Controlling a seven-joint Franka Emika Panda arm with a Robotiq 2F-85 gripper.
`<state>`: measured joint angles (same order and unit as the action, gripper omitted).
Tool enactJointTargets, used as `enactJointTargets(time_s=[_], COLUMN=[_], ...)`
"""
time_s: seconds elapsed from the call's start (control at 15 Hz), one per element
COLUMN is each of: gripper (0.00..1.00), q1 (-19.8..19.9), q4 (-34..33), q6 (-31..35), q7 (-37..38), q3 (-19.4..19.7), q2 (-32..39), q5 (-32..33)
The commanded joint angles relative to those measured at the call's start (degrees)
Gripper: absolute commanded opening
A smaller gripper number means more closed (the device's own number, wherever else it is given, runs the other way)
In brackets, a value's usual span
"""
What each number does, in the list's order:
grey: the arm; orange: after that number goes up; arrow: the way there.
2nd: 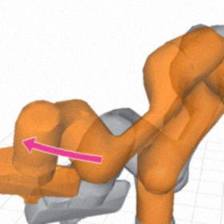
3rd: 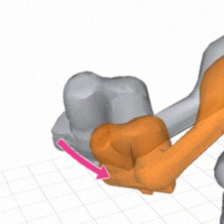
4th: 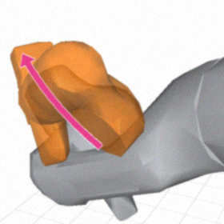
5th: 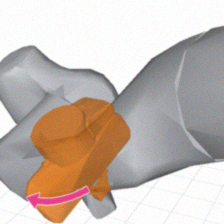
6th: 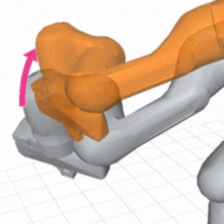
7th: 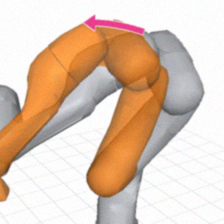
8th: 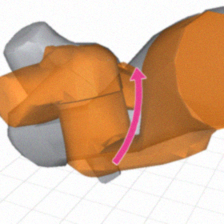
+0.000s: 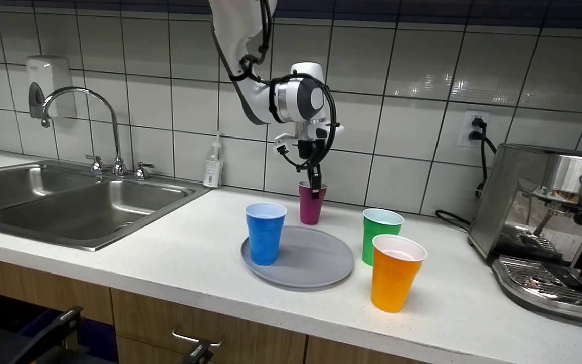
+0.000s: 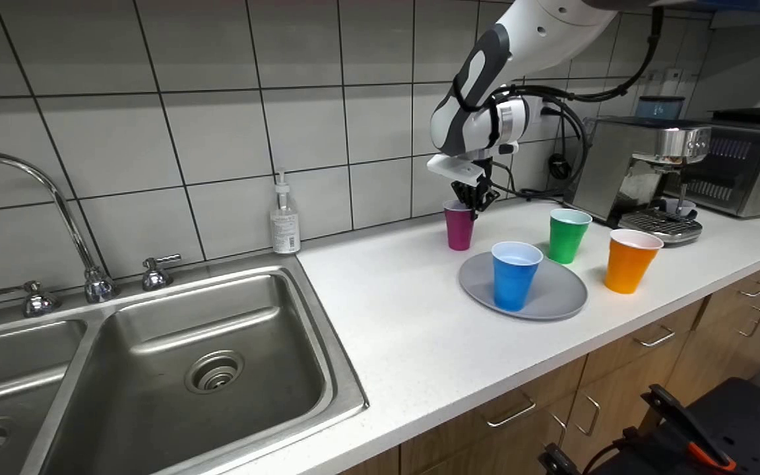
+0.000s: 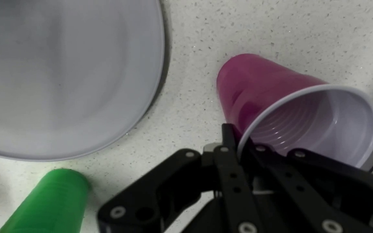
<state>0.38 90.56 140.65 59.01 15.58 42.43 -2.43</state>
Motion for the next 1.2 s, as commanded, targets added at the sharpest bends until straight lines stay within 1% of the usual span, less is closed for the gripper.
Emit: enactJointTargets(time_s=[0.0, 0.6, 1.13], gripper=[0.01, 0.01, 0.01], q1=[1.1, 0.7, 0.6], q4=[-1.5, 2.5, 9.7], q6=[-1.9, -0.1, 0.8], q7=[0.0, -0.3, -1.0], q3=[-1.0, -0.6, -0.3], q2=[-0.1, -3.9, -9.8], q5=[-0.7, -0.2, 0.6])
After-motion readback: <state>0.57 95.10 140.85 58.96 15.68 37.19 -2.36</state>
